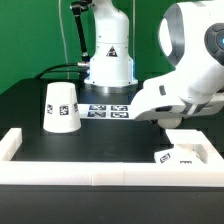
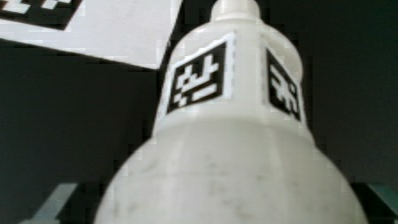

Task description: Assemble lamp

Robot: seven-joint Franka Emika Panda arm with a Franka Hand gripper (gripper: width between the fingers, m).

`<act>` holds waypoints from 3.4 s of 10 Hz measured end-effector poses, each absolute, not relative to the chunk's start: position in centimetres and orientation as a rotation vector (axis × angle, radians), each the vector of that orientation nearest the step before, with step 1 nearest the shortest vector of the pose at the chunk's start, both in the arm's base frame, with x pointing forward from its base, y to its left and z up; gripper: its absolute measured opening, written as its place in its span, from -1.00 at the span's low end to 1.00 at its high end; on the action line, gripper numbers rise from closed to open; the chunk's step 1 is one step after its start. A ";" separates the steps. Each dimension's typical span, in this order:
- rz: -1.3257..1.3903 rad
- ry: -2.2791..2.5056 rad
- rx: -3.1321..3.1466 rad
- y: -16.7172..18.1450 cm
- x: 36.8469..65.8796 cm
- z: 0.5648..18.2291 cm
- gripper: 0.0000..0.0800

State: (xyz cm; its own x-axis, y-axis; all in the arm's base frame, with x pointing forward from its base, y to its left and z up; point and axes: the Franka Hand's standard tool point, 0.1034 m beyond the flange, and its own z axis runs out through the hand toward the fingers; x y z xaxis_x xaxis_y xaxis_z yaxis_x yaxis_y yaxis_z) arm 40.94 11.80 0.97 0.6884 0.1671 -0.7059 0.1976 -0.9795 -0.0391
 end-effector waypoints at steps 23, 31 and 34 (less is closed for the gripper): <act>0.195 0.349 3.164 6.9 55.4 12.9 0.44; 0.651 0.403 3.073 7.2 58.5 15.0 0.44; 0.682 0.417 3.067 7.8 60.0 15.8 0.44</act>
Offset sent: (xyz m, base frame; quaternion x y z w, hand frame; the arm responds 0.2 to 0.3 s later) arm 0.0253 -0.0024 0.0660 0.0600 -0.0500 0.0094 0.9969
